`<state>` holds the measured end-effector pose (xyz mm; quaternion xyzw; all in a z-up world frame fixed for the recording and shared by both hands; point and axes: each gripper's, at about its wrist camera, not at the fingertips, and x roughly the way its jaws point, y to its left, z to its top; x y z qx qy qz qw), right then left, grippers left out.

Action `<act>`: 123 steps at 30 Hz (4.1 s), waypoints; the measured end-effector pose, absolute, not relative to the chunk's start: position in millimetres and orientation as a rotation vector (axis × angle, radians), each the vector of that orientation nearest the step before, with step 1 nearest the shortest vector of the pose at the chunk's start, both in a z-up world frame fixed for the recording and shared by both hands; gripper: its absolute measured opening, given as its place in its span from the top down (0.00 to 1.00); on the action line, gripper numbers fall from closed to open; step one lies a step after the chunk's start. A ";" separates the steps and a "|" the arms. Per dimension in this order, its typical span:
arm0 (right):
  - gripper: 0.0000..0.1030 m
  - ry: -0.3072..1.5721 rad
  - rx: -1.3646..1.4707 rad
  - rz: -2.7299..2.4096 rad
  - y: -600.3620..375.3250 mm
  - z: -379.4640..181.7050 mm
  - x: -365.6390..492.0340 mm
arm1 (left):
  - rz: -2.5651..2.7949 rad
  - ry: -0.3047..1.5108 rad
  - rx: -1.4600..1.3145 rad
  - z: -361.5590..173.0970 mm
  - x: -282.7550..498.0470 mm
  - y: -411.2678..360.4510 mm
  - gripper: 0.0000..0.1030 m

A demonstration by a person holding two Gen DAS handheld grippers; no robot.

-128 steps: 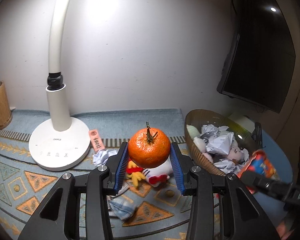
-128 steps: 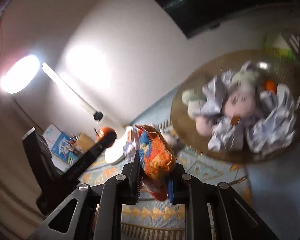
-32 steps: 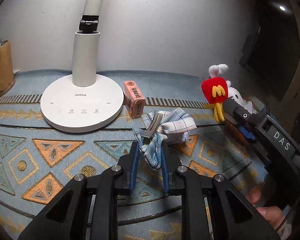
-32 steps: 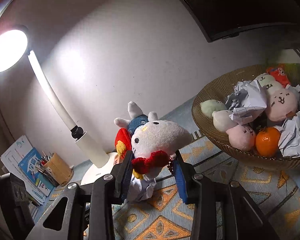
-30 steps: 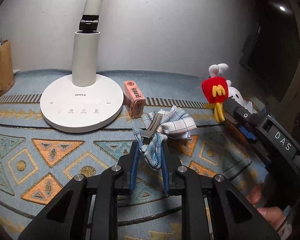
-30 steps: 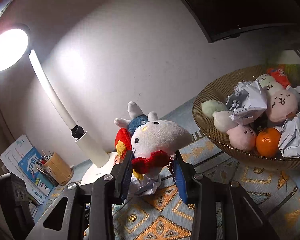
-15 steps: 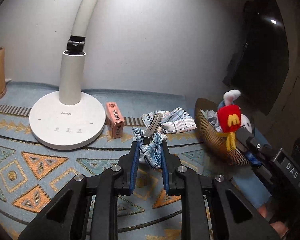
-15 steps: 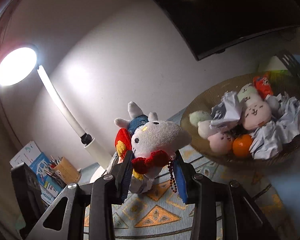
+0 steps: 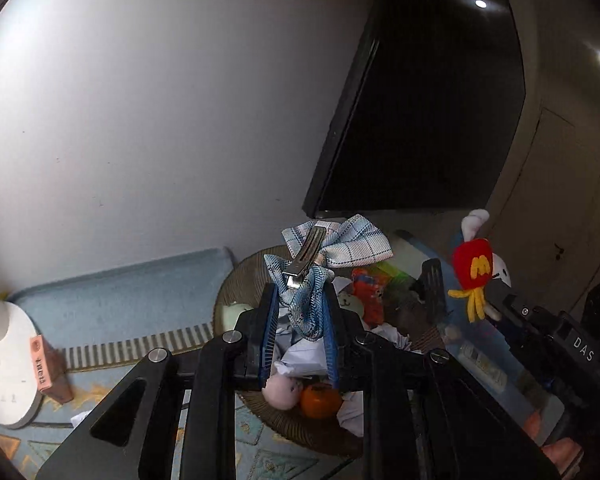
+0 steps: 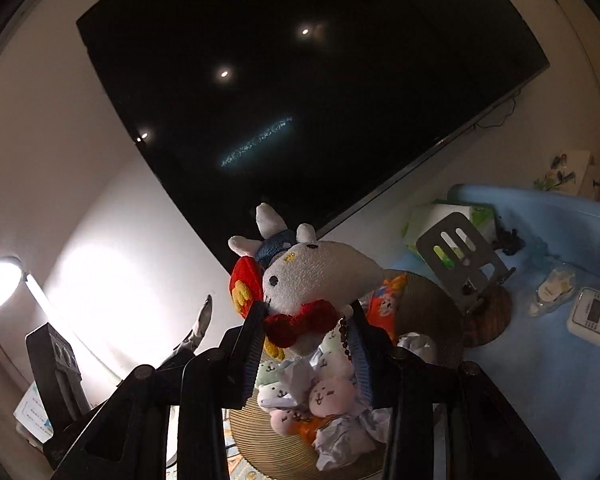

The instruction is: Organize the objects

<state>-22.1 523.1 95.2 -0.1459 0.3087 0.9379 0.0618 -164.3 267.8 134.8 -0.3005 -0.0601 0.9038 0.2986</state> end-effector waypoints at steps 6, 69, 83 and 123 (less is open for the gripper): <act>0.00 0.981 -0.616 2.815 545.0 75.0 -40.2 | 2.403 -0.092 -0.859 112.6 -156.6 285.2 0.00; 0.55 0.700 -1.210 3.122 299.9 -7.2 -150.0 | 2.661 -0.237 -1.079 15.3 -226.7 157.8 0.85; 0.54 0.633 -0.683 3.013 460.3 114.1 -70.5 | 2.418 -0.238 -0.927 103.9 -233.6 319.5 0.85; 0.00 0.057 -1.412 2.942 255.0 -7.7 39.7 | 2.738 -0.251 -1.529 1.0 -3.3 47.5 0.00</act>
